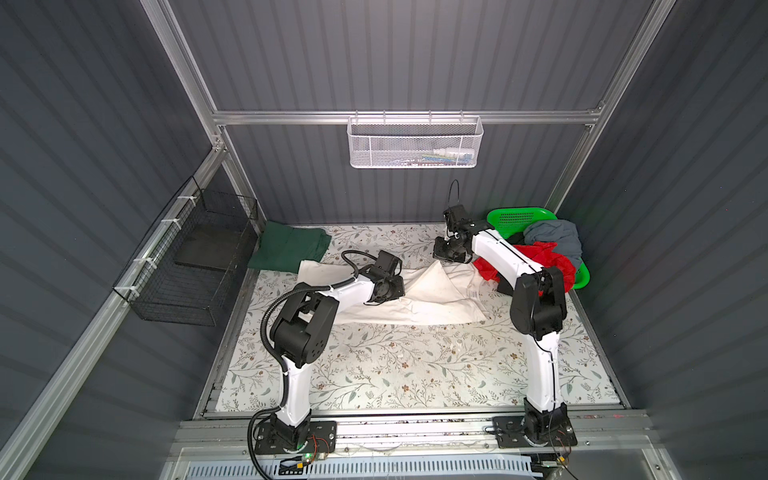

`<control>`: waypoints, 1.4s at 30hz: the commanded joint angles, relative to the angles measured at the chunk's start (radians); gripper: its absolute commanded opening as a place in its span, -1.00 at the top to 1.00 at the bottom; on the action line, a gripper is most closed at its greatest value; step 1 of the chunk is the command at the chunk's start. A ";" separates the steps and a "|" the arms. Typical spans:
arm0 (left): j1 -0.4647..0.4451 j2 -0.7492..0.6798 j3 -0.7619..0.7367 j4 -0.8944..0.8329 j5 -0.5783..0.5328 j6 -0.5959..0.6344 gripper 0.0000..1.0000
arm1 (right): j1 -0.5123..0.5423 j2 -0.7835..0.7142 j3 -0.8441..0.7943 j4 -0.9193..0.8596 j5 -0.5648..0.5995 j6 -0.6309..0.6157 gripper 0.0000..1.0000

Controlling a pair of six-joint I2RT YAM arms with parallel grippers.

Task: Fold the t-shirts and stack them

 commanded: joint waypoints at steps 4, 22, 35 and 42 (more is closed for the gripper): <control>0.020 -0.027 0.027 -0.024 -0.050 -0.025 0.99 | 0.001 0.023 0.042 -0.040 0.093 -0.009 1.00; 0.035 -0.267 -0.050 -0.115 -0.310 0.153 -0.99 | -0.082 -0.142 -0.089 -0.056 0.162 -0.029 -0.98; 0.151 -0.342 -0.220 -0.137 -0.390 0.189 -0.99 | 0.031 -0.563 -0.672 0.155 0.033 0.049 -0.98; 0.248 -0.295 -0.269 -0.093 -0.355 0.189 -1.00 | 0.064 -0.512 -0.770 0.173 0.101 0.063 -0.98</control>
